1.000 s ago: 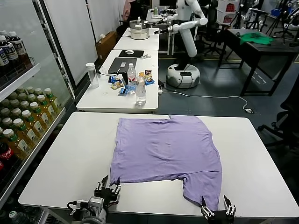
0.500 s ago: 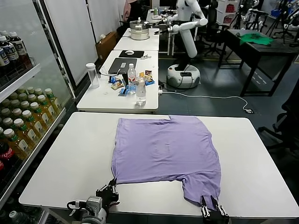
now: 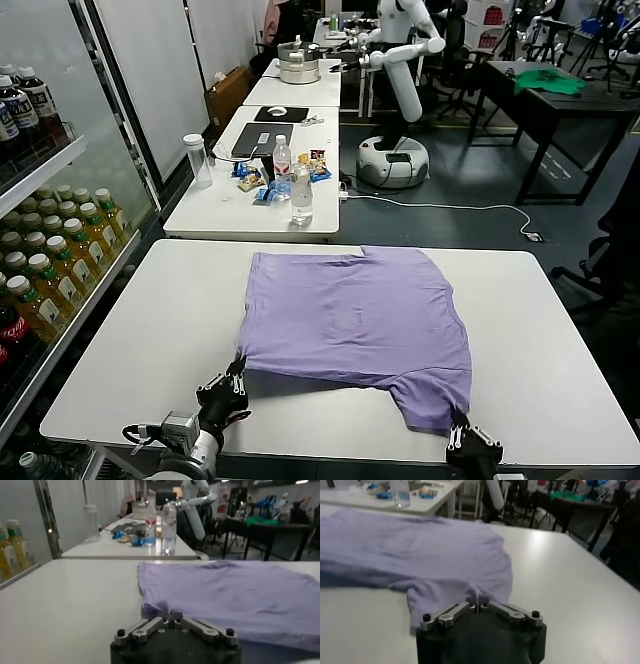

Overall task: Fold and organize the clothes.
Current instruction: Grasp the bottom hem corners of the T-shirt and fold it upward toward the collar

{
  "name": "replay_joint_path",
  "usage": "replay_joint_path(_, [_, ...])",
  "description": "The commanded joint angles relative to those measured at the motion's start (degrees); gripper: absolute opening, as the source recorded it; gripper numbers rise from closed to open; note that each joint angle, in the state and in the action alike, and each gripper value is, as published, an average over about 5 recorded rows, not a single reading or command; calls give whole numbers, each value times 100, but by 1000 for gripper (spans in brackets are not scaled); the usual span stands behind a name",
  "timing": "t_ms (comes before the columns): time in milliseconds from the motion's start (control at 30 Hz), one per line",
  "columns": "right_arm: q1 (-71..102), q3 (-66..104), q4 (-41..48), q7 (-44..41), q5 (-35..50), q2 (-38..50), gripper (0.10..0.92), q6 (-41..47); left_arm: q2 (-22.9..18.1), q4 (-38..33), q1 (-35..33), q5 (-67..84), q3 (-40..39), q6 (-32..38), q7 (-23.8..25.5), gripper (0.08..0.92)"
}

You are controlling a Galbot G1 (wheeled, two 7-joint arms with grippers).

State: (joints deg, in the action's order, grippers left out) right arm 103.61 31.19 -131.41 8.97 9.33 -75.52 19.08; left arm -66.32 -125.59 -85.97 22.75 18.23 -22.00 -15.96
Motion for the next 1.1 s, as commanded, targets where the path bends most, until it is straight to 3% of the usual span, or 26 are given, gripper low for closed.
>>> replay_joint_path(33, [-792,301,-39,-31,317,279,120,-57,139,79,369,290,13,230,42,100])
replay_joint_path(567, [-2653,-185,1287,-4,454,690,120,220,274,1647,1940,388,-353,162,132,100])
replay_joint_path(1100, [-3638,-693,2356,-67,108,704,120,261,46,2504,2547,106,-714,56,145,100])
